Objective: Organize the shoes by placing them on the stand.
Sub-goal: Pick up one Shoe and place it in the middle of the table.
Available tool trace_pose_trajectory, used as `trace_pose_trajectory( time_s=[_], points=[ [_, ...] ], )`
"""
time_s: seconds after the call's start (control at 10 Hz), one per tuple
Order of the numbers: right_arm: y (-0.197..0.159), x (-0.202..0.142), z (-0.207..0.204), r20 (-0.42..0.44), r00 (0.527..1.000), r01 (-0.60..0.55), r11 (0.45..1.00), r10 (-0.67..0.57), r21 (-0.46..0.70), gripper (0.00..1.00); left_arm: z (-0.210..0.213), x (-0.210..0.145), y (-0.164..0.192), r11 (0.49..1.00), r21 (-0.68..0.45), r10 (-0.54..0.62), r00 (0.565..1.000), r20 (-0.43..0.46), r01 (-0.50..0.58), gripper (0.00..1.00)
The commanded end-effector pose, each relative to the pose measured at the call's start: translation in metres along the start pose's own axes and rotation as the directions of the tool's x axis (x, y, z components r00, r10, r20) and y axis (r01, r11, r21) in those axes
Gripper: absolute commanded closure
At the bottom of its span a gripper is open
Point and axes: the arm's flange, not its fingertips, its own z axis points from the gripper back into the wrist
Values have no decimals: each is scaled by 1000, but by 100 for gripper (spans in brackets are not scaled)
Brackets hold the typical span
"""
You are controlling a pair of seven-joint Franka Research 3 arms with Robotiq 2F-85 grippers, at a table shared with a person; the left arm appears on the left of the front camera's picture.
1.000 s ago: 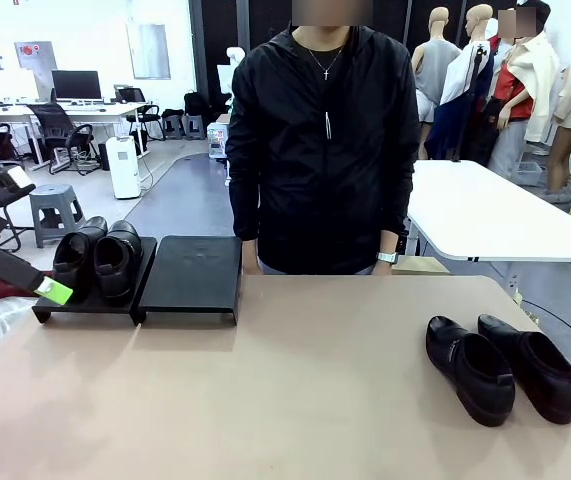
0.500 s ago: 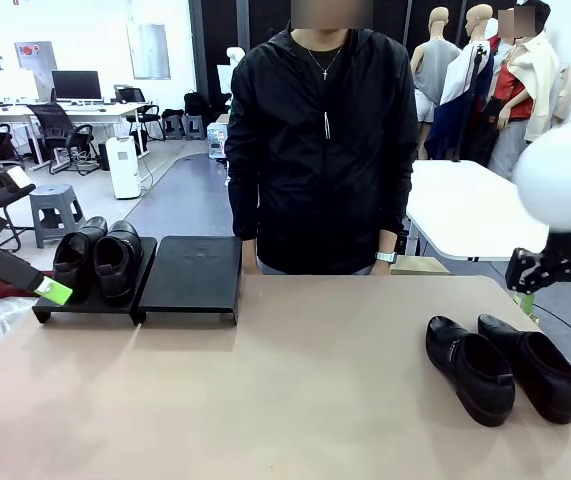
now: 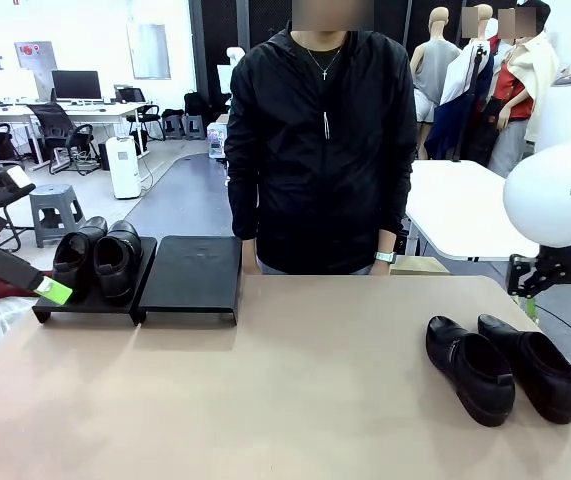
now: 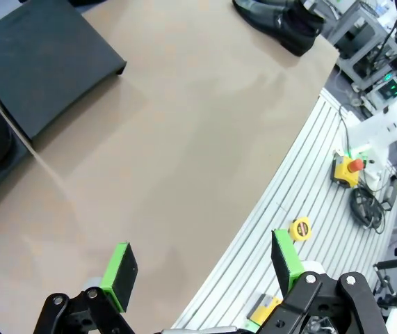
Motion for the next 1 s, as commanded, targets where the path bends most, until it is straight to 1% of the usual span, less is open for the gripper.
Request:
trace_pose_trajectory(
  time_s=[0.0, 0.1, 0.2, 0.4, 0.5, 0.6, 0.7, 0.9],
  points=[
    [22, 17, -25, -20, 975, -222, 975, 222, 1, 0, 2, 0, 2, 1000, -12, 5, 1000, 5, -5, 0],
    [34, 23, -39, -69, 941, -326, 941, 332, 93, 0, 2, 0, 2, 1000, -12, 5, 1000, 5, -5, 0],
    [46, 22, -51, -79, 932, -345, 934, 353, 95, 0, 2, 0, 2, 1000, -12, 5, 1000, 5, -5, 0],
    [59, 23, -74, -132, 918, -368, 927, 374, 67, 0, 2, 0, 2, 1000, -12, 5, 1000, 5, -5, 0],
    [61, 25, -86, -143, 922, -353, 933, 360, 76, 0, 2, 0, 2, 1000, -12, 5, 1000, 5, -5, 0],
    [62, 29, -94, -151, 918, -353, 930, 366, 105, 0, 2, 0, 2, 1000, -12, 5, 1000, 5, -5, 0],
    [62, 32, -100, -172, 903, -372, 916, 394, 148, 0, 2, 0, 2, 1000, -12, 5, 1000, 5, -5, 0],
    [64, 39, -111, -210, 902, -337, 919, 378, 204, 0, 2, 0, 2, 1000, -12, 5, 1000, 5, -5, 0]
  ],
)
